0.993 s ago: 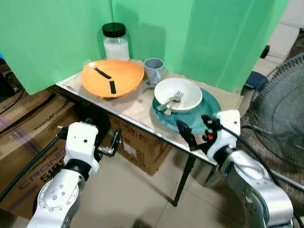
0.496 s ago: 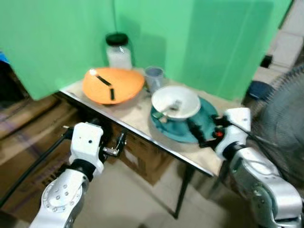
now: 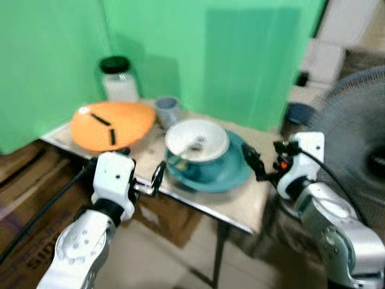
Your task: Setting the table
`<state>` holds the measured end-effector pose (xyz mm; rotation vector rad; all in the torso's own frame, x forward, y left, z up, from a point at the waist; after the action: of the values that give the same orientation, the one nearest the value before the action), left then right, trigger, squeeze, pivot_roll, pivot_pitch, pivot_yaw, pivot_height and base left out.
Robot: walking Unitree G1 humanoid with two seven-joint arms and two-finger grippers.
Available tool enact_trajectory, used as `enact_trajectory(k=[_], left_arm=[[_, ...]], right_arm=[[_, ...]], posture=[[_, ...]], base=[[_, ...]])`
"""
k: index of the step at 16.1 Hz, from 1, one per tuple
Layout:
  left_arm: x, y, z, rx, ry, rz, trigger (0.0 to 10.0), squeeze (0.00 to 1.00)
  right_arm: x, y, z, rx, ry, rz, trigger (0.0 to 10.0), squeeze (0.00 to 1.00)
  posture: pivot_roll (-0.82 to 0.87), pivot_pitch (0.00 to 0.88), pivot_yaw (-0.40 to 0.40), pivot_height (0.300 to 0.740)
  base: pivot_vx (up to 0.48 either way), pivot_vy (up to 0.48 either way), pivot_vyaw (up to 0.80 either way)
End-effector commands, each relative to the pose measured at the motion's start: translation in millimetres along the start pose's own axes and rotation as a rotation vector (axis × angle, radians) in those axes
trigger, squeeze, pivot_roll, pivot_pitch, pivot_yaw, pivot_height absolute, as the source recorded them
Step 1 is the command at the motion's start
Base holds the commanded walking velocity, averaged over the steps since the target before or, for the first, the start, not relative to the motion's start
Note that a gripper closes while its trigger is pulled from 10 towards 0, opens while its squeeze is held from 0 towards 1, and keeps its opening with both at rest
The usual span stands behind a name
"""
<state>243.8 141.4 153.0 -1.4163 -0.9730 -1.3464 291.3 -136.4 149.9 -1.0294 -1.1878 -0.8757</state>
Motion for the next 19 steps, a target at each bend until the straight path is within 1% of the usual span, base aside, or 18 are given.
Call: enact_trajectory(k=[1, 5, 7, 10, 11, 12, 14, 15, 17, 18, 19], left_arm=[[0, -0.1, 6.0, 0.015, 0.009, 0.004, 10.0, 0.00], [0, 3.0, 2.7, -0.024, 0.020, 0.007, 10.0, 0.00], [2, 4.4, 0.1, -0.056, 0.028, 0.005, 10.0, 0.00], [2, 4.4, 0.1, -0.056, 0.028, 0.005, 10.0, 0.00], [2, 4.6, -0.9, -0.069, 0.028, 0.004, 10.0, 0.00], [4, 0.8, -2.1, -0.155, 0.043, 0.016, 10.0, 0.00], [6, -0.9, -0.7, -0.174, 0.049, 0.020, 10.0, 0.00], [7, -2.8, 0.9, -0.189, 0.048, 0.026, 10.0, 0.00], [4, -8.8, -2.6, -0.246, 0.038, 0.053, 10.0, 0.00], [4, -10.2, -3.6, -0.258, 0.036, 0.060, 10.0, 0.00], [-2, -16.1, -8.8, -0.323, 0.032, 0.103, 10.0, 0.00]], right_arm=[[3, 3.9, 7.4, 0.028, 0.013, -0.005, 10.0, 0.00], [6, 7.1, 6.3, 0.021, 0.034, 0.006, 10.0, 0.00], [3, 10.1, 7.5, 0.031, 0.014, 0.053, 10.0, 0.00], [3, 10.1, 7.5, 0.031, 0.014, 0.053, 10.0, 0.00], [1, 11.2, 7.8, 0.035, 0.000, 0.078, 10.0, 0.00], [0, 25.1, 1.7, 0.073, 0.106, 0.184, 10.0, 1.00], [-2, 28.3, -0.6, 0.081, 0.125, 0.246, 10.0, 1.00], [-6, 31.3, -1.7, 0.089, 0.149, 0.298, 10.0, 0.00], [-7, 39.0, 0.5, 0.128, 0.238, 0.368, 10.0, 0.00], [-7, 40.7, 1.3, 0.138, 0.256, 0.385, 10.0, 0.00], [-5, 47.1, 5.4, 0.179, 0.295, 0.413, 10.0, 0.00]], posture=[[0.08, 0.000, -0.005, 0.740], [0.08, 0.000, 0.001, 0.740], [0.08, 0.000, 0.006, 0.740], [0.08, 0.000, 0.006, 0.740], [0.07, 0.000, 0.006, 0.740], [0.08, 0.000, -0.006, 0.740], [0.09, 0.000, -0.010, 0.740], [0.09, 0.000, -0.012, 0.740], [0.09, 0.000, -0.011, 0.740], [0.09, 0.000, -0.011, 0.740], [0.09, 0.000, -0.014, 0.740]], base=[[0.322, 0.000, 0.00], [0.307, 0.000, 0.00], [0.000, 0.000, 0.00], [0.000, 0.000, 0.00], [0.000, 0.000, 0.00], [0.000, 0.000, 0.00], [0.000, 0.000, 0.00], [0.000, 0.000, 0.00], [0.000, 0.000, 0.00], [0.000, 0.000, 0.00], [0.000, 0.000, 0.00]])
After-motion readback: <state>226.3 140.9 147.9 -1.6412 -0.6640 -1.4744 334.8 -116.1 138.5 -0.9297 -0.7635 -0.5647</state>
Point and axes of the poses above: a point about 5 cm out from each wrist's last joint towards the gripper, its own y axis pointing out of the wrist towards the gripper, its own x axis along the axis of the wrist's last joint, z = x × y, the point moved 4 cm from there along y, pointing out of the wrist towards the gripper, and after that the axes turned 7 degrees about -y, right-handed, at the moved point
